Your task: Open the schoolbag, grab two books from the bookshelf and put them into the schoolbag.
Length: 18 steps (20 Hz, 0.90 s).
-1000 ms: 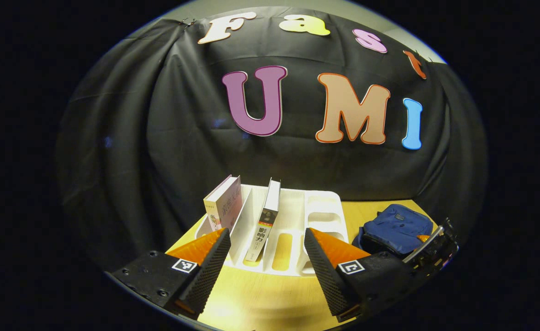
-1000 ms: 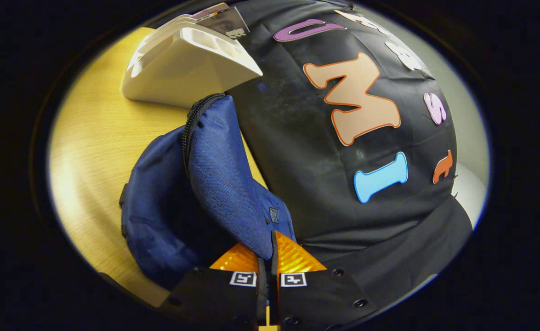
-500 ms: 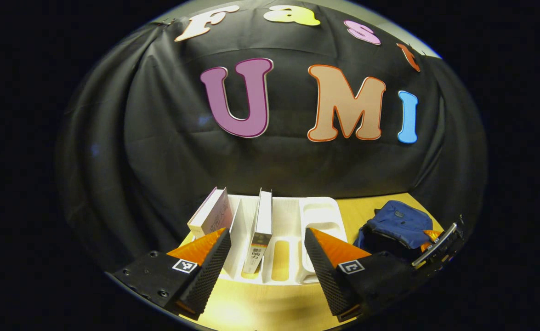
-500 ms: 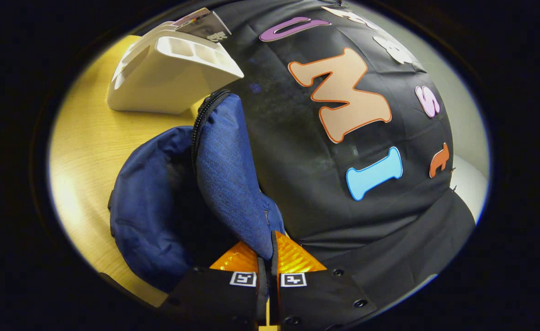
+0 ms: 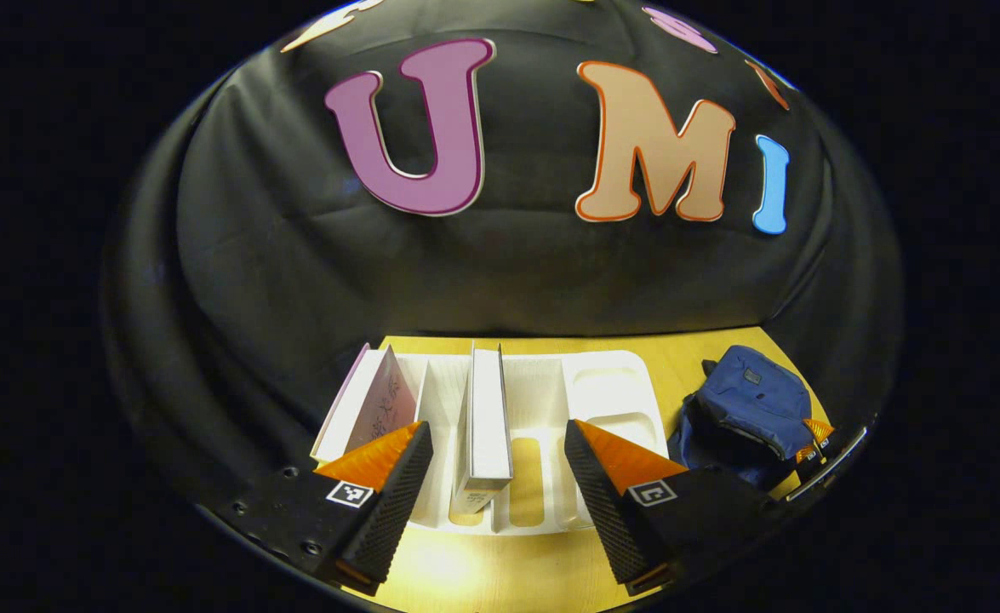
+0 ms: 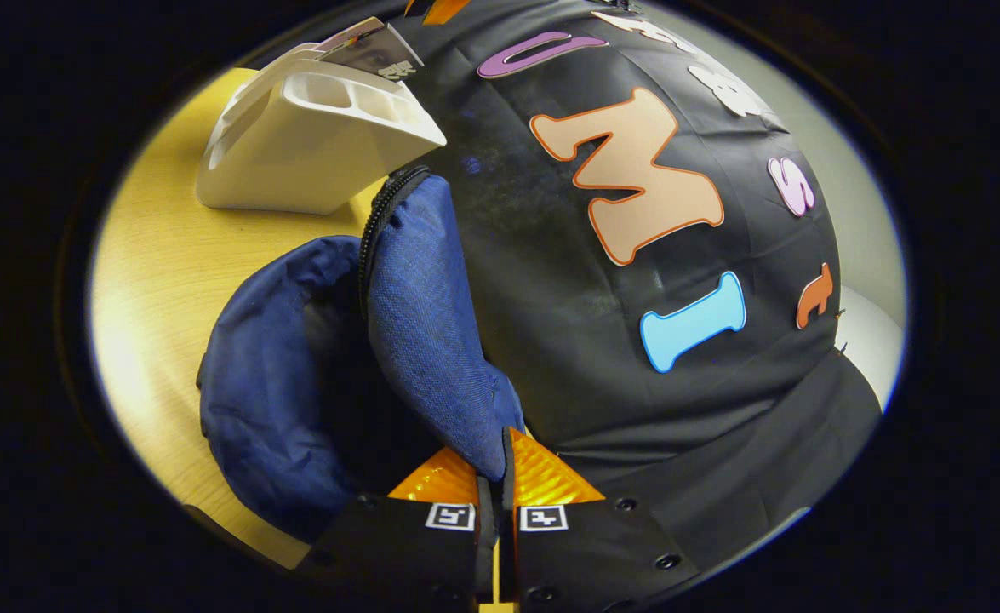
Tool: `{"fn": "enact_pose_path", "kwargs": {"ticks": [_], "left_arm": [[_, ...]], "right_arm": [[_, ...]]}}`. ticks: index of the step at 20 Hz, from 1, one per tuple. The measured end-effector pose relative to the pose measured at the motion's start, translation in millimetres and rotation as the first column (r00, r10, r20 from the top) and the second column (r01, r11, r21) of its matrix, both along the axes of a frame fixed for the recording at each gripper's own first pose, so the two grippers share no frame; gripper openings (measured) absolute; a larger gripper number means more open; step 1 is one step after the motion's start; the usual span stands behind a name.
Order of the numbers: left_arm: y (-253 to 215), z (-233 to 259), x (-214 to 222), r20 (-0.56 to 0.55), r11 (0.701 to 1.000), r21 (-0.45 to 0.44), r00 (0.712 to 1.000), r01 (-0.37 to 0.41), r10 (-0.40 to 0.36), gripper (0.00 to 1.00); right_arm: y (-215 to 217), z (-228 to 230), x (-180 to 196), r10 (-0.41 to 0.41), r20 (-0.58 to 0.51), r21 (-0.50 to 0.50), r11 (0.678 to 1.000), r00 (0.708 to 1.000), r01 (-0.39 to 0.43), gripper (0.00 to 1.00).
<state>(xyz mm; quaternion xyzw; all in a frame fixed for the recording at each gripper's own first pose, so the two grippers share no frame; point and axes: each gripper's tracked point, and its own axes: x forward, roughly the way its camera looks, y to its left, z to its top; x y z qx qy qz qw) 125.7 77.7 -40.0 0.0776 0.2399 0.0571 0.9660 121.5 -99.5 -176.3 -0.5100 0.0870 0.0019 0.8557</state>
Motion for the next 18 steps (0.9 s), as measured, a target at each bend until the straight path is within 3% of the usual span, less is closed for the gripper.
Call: {"fn": "enact_pose_path", "kwargs": {"ticks": [4,11,18], "left_arm": [[4,-19,18,-0.154,0.999,-0.037,0.988,0.002,-0.007,0.92],[18,-41,42,-0.389,1.0,-0.013,0.921,-0.01,0.004,0.89],[39,-72,42,-0.582,0.998,-0.02,0.813,-0.055,0.033,0.81]], "right_arm": [[-2,3,-1,0.001,0.004,0.011,1.0,1.0,-0.001,0.03],[-8,7,0,0.004,0.015,0.023,1.0,1.0,-0.004,0.03],[-9,8,0,-0.006,0.015,0.035,0.999,1.0,0.006,0.03]]}}
